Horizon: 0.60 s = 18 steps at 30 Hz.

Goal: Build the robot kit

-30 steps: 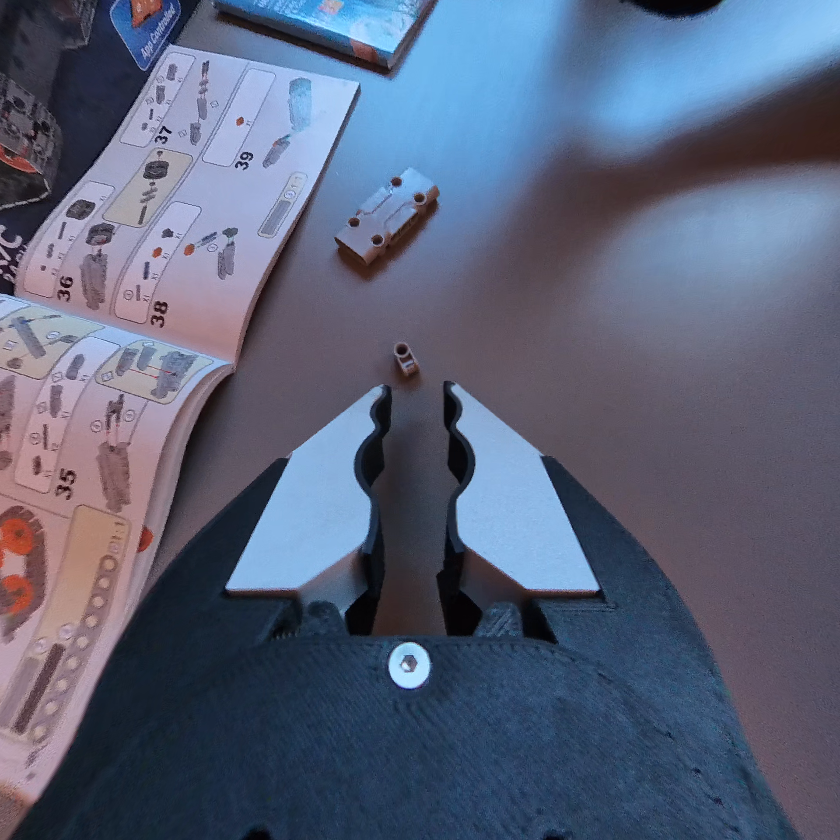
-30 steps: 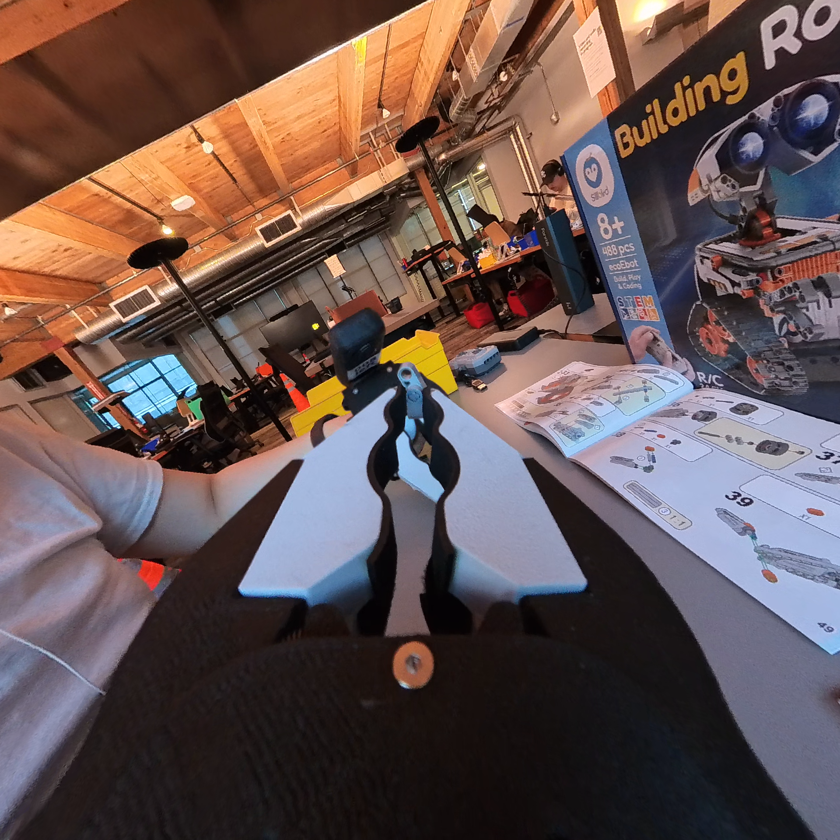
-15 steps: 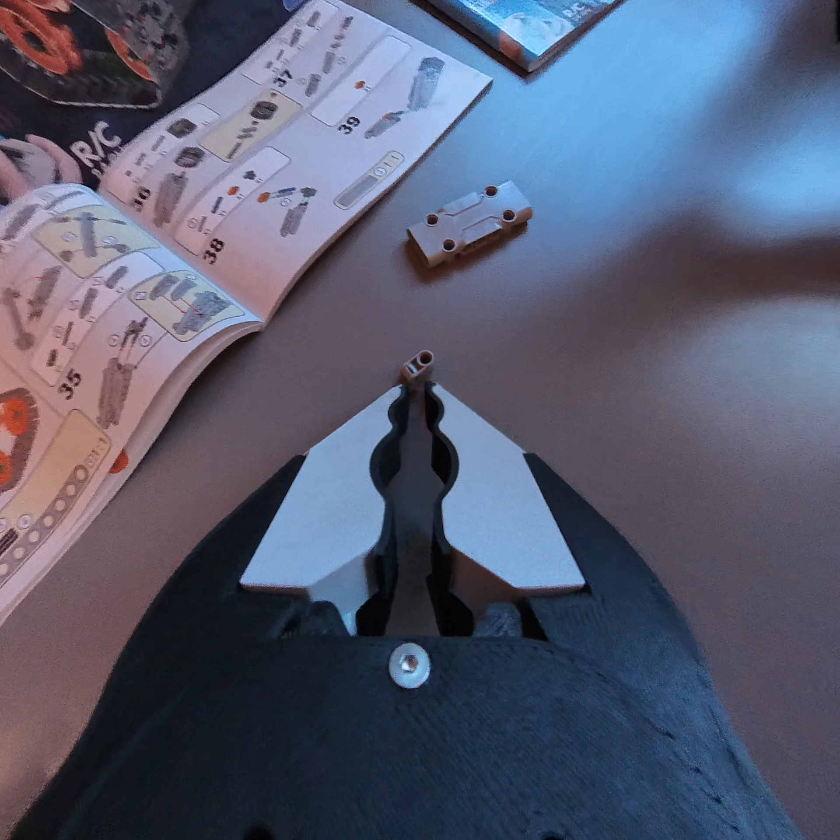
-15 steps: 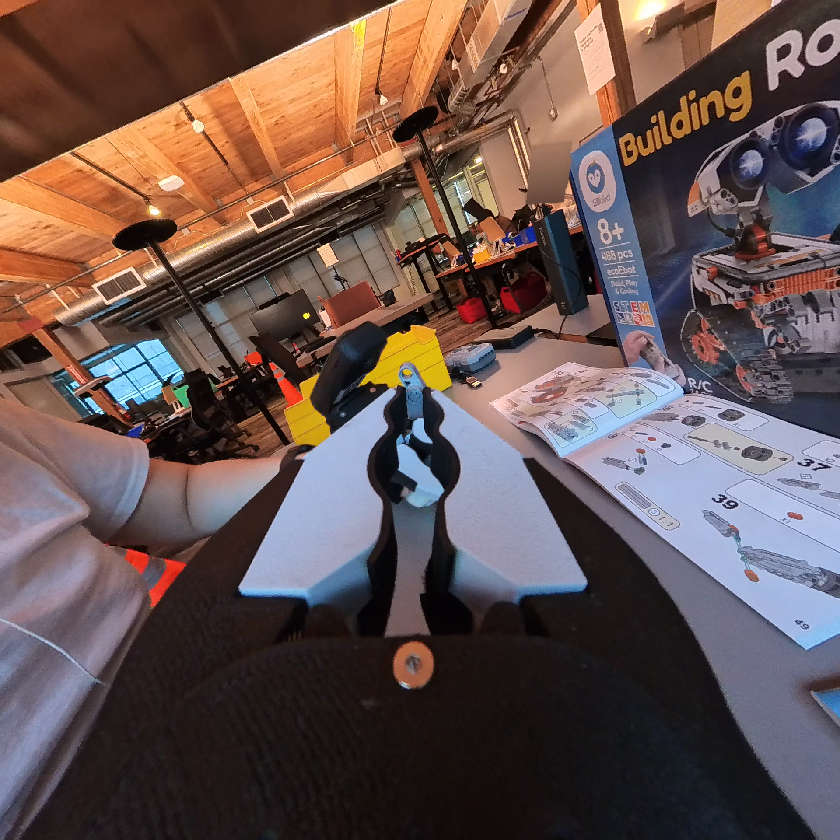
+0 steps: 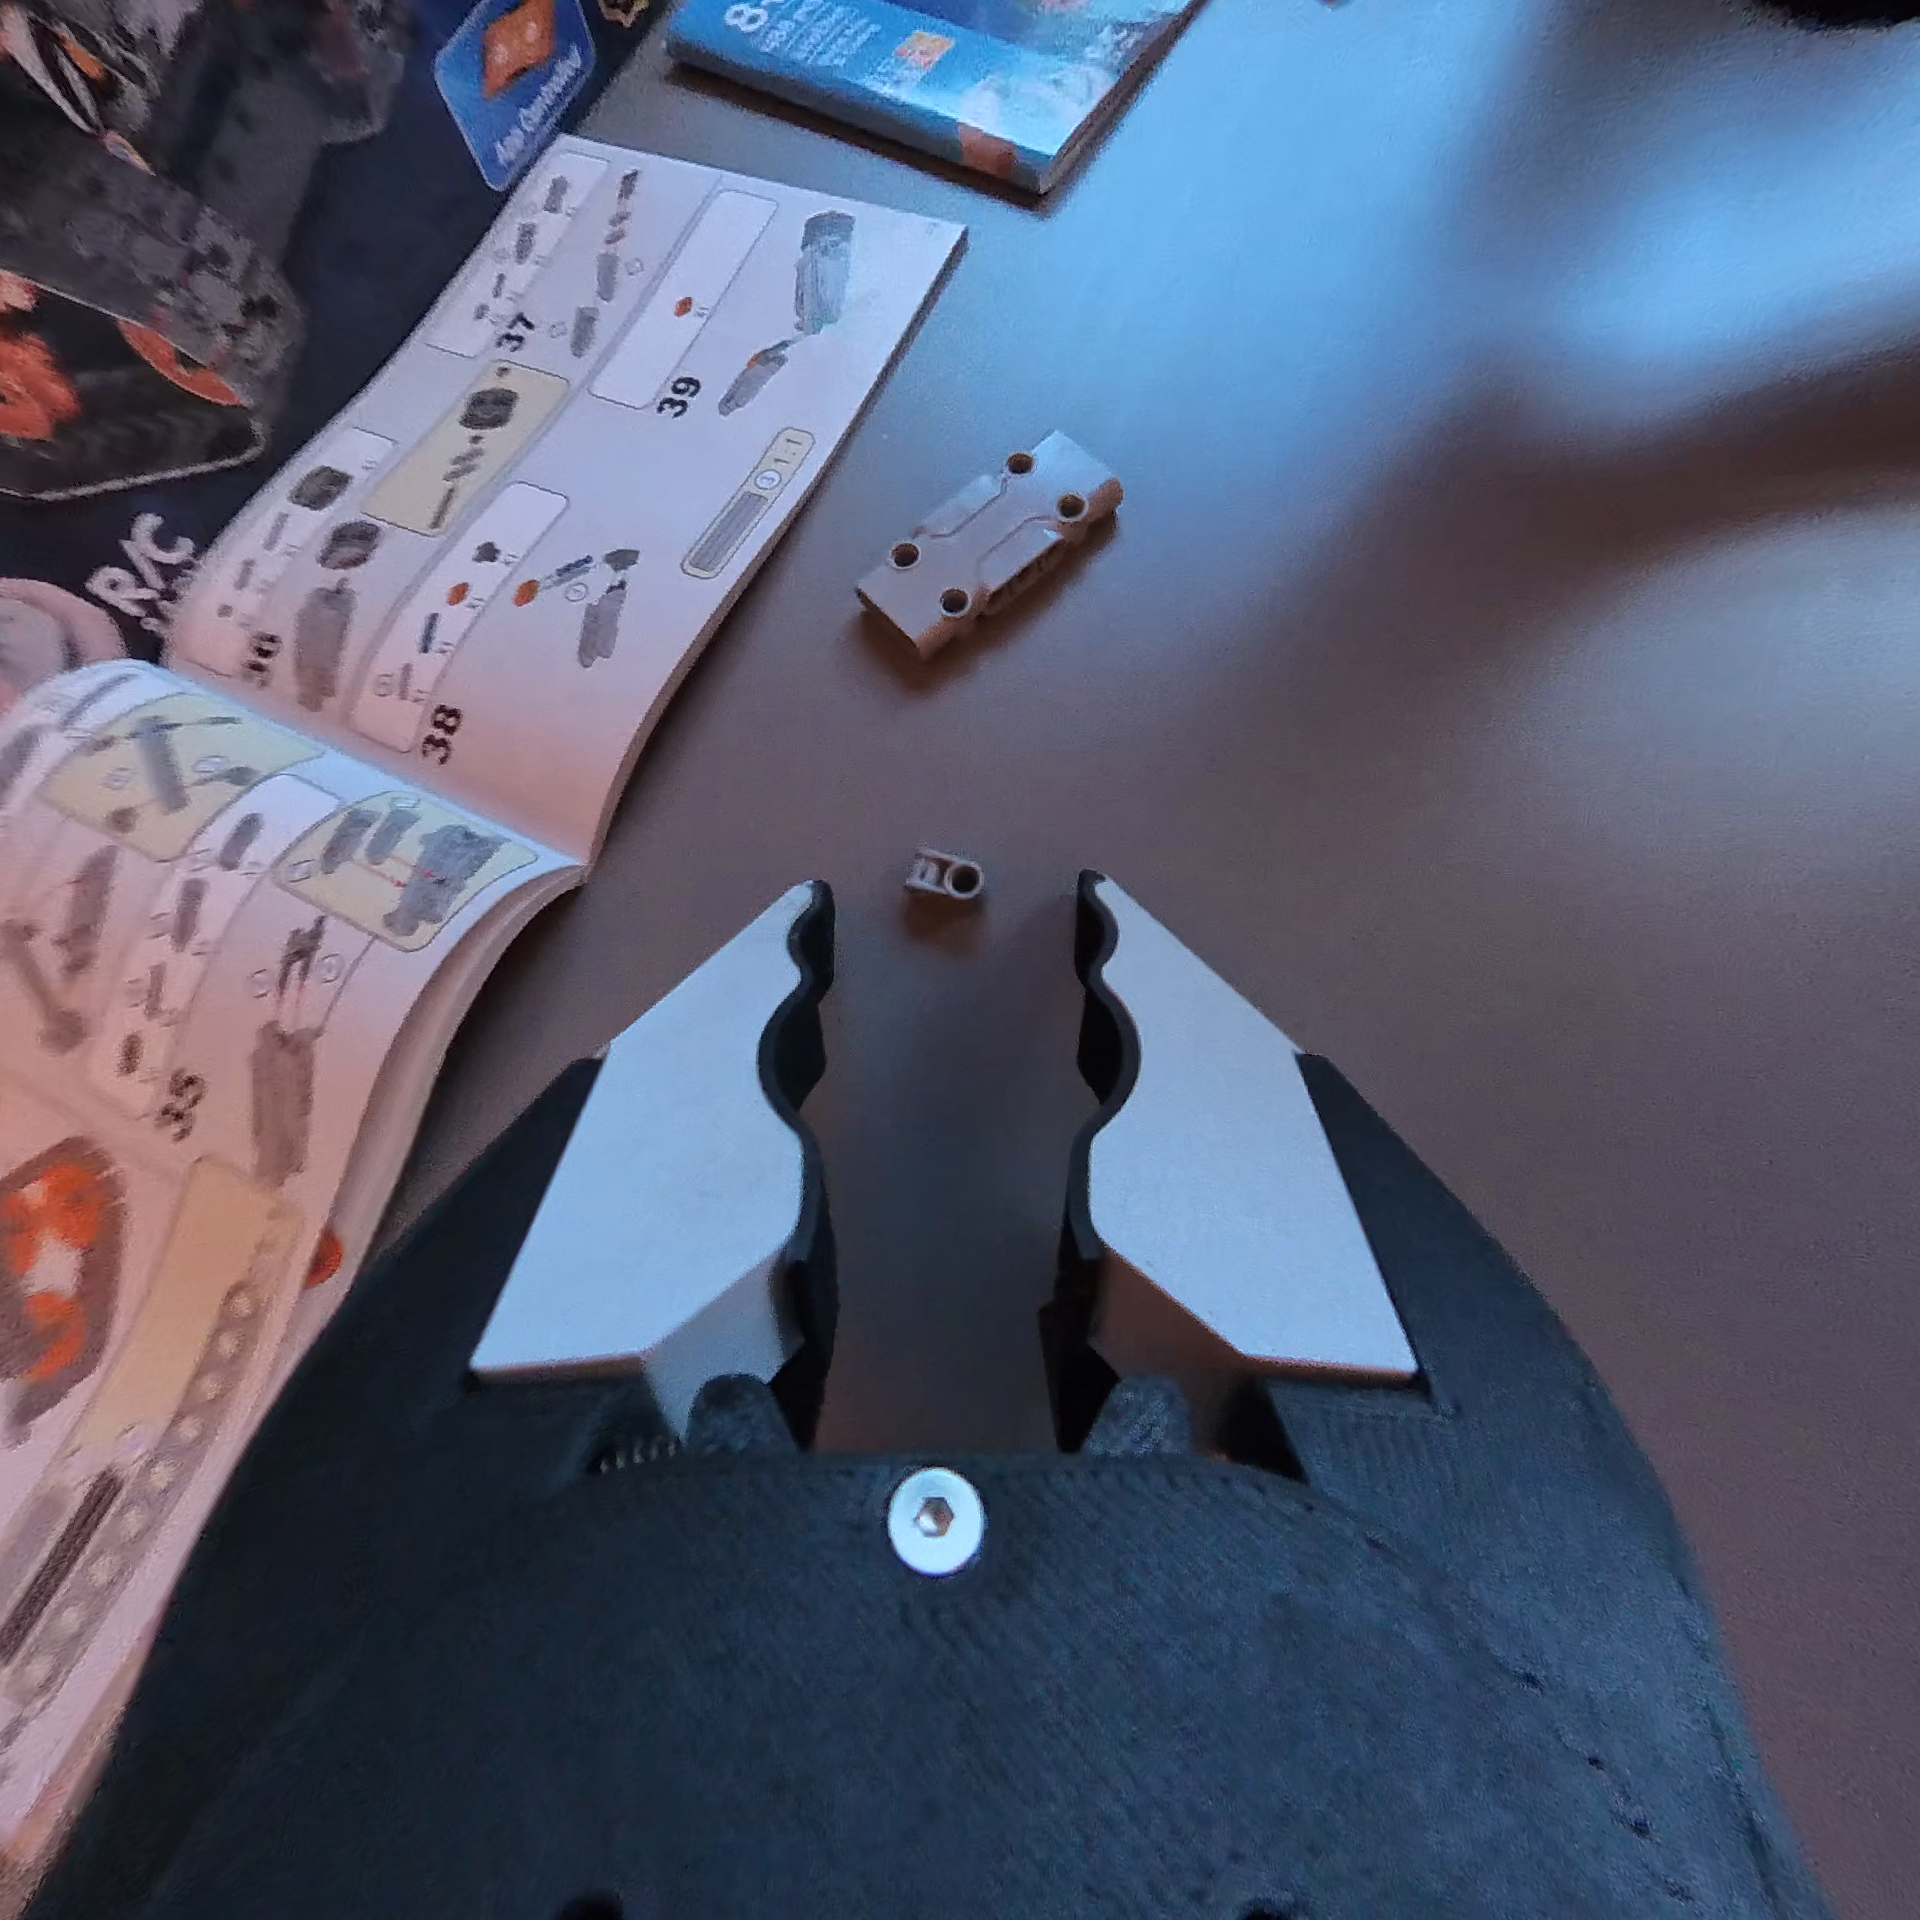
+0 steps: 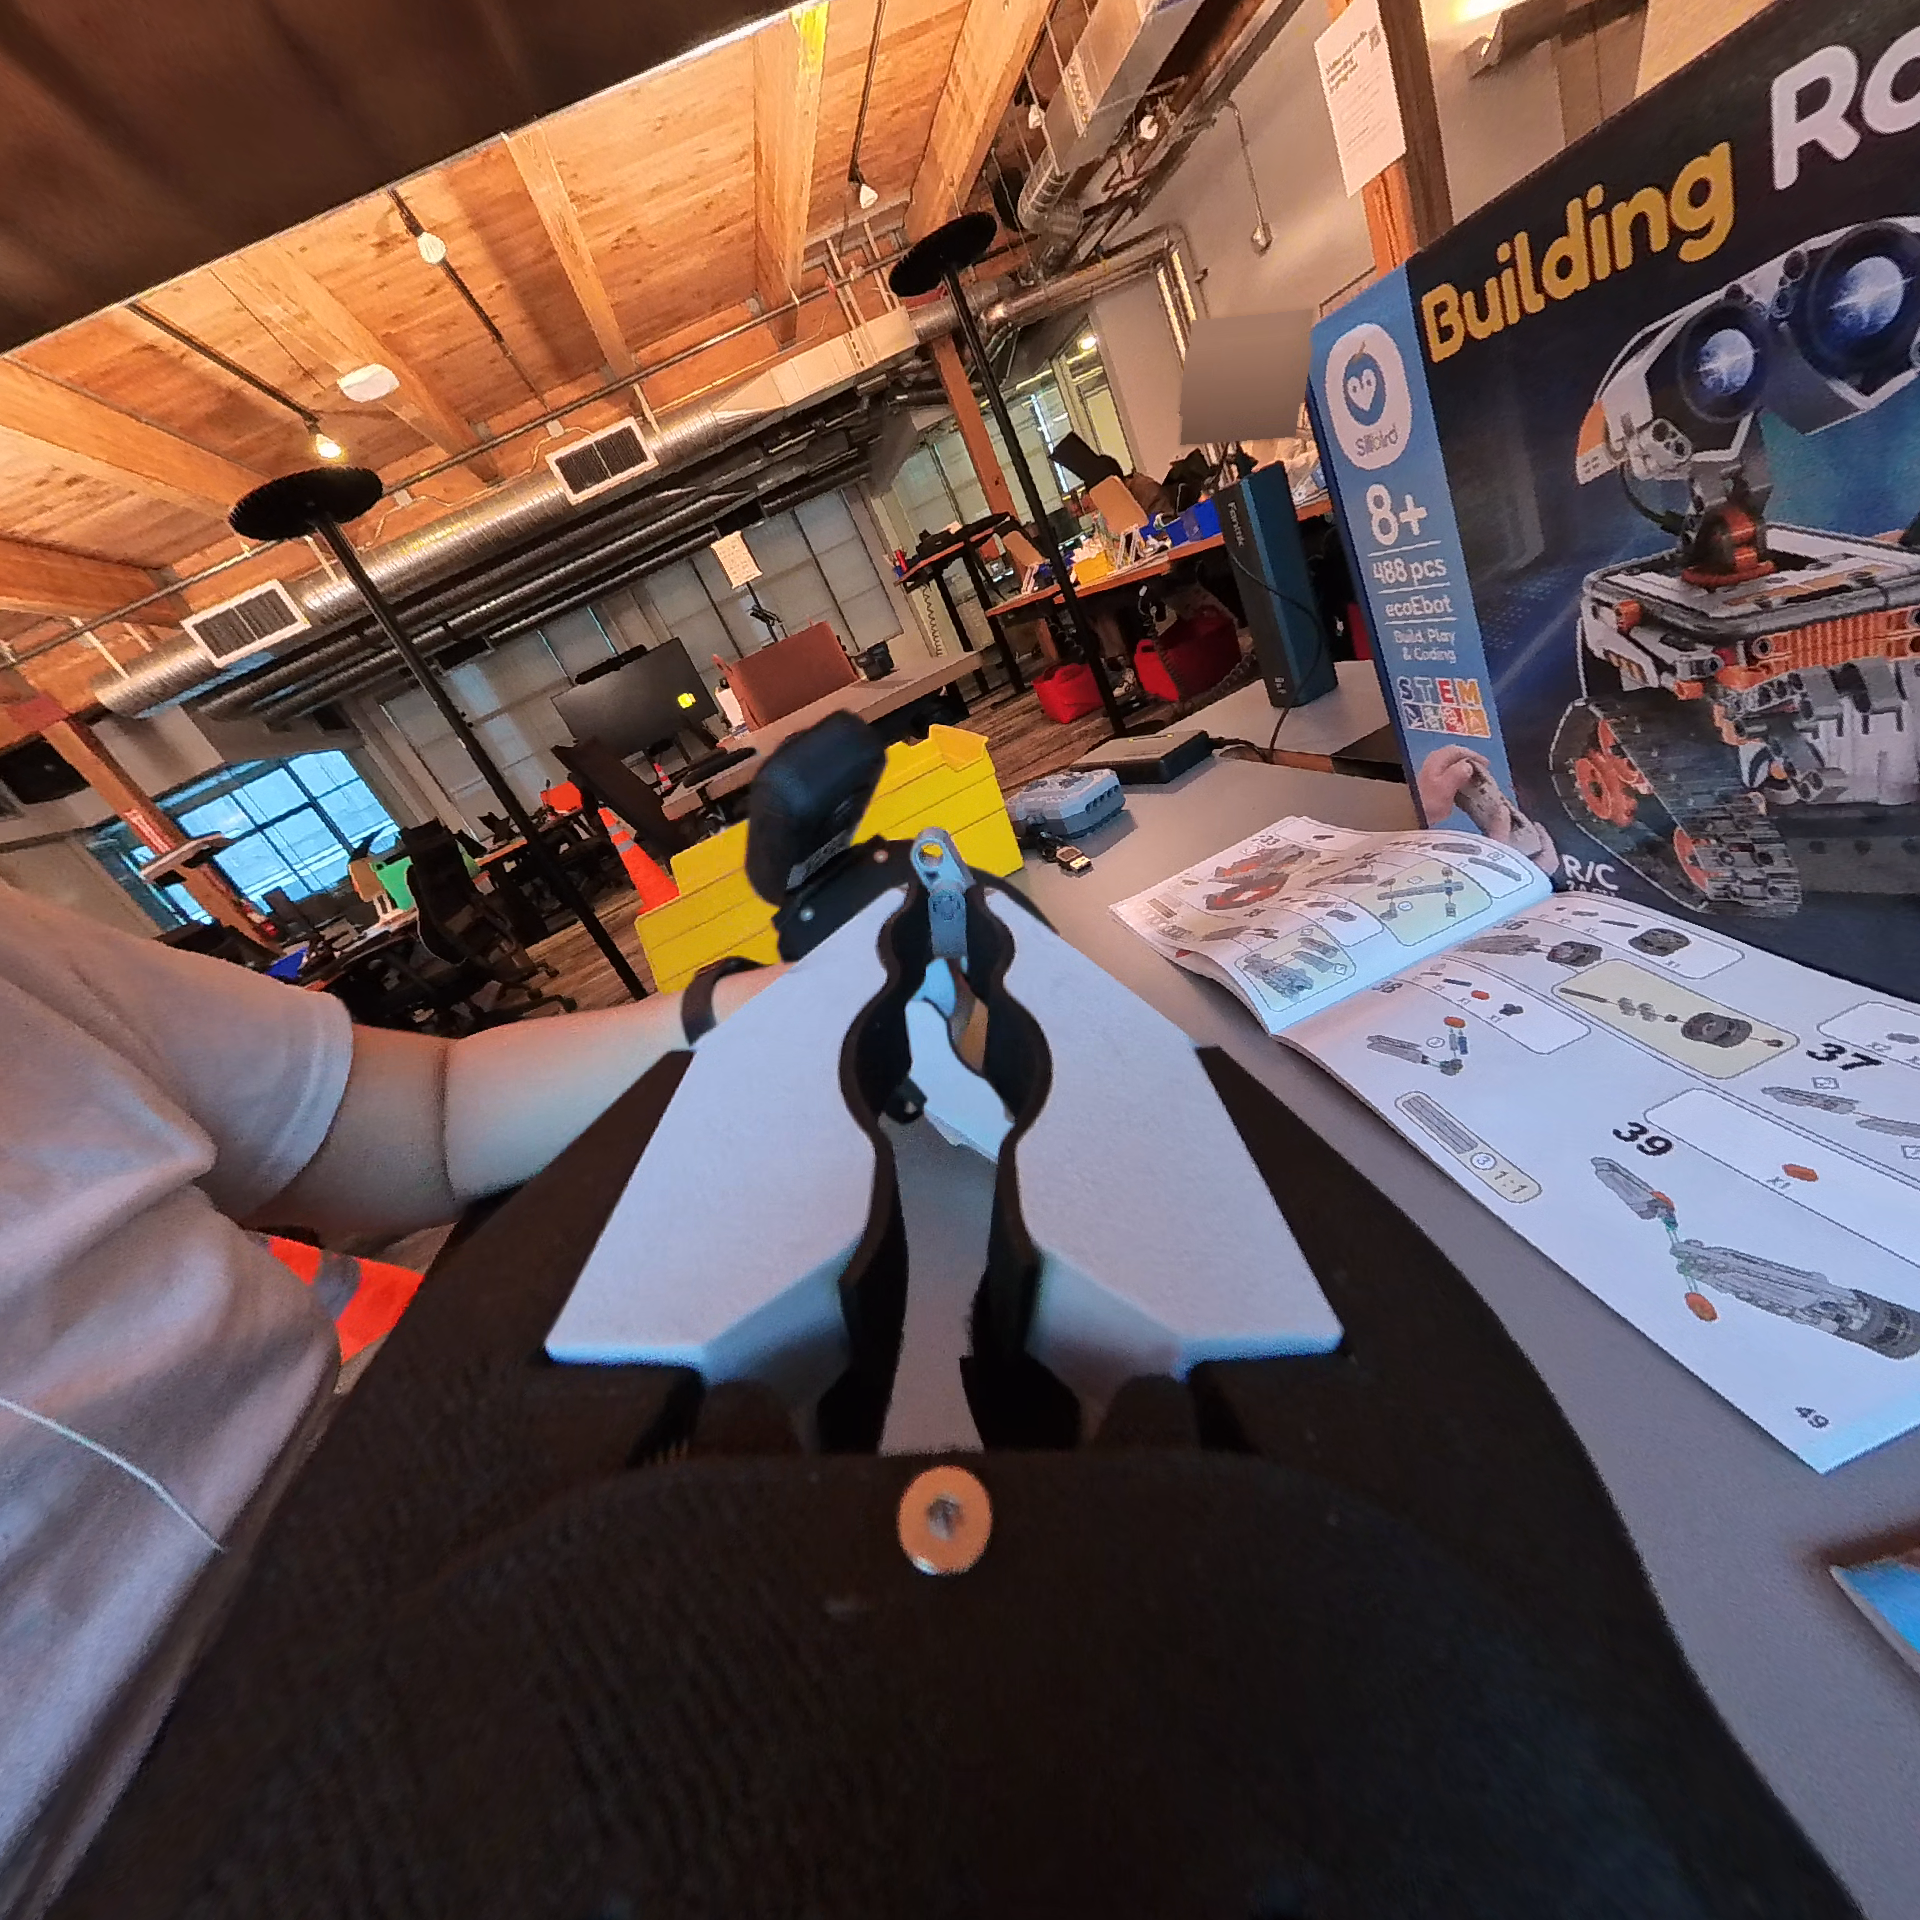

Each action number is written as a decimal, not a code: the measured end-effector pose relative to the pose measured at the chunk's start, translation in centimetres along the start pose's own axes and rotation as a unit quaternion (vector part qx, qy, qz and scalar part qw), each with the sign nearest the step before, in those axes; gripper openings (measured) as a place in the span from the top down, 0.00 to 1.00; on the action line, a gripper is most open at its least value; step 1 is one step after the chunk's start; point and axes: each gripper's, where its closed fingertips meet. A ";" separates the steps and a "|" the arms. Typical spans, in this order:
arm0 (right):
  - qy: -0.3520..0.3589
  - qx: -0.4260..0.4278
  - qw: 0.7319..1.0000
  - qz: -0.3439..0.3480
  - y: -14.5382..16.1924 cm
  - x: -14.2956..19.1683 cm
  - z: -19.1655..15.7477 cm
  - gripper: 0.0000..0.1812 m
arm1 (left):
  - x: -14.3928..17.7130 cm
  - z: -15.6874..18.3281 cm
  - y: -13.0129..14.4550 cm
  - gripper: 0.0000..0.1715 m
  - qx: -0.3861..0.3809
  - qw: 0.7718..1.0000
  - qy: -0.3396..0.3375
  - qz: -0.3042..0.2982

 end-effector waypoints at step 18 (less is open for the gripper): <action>0.002 -0.003 1.000 -0.013 0.6 -0.1 0.4 0.97 | 0.5 0.9 0.3 0.92 -0.005 0.999 0.047 0.017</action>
Point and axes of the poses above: each gripper's, where its closed fingertips meet, x back along the fingers, y out of its underside, z = x × y across the jaws, and after that the axes turned 13 degrees about -y, right-handed
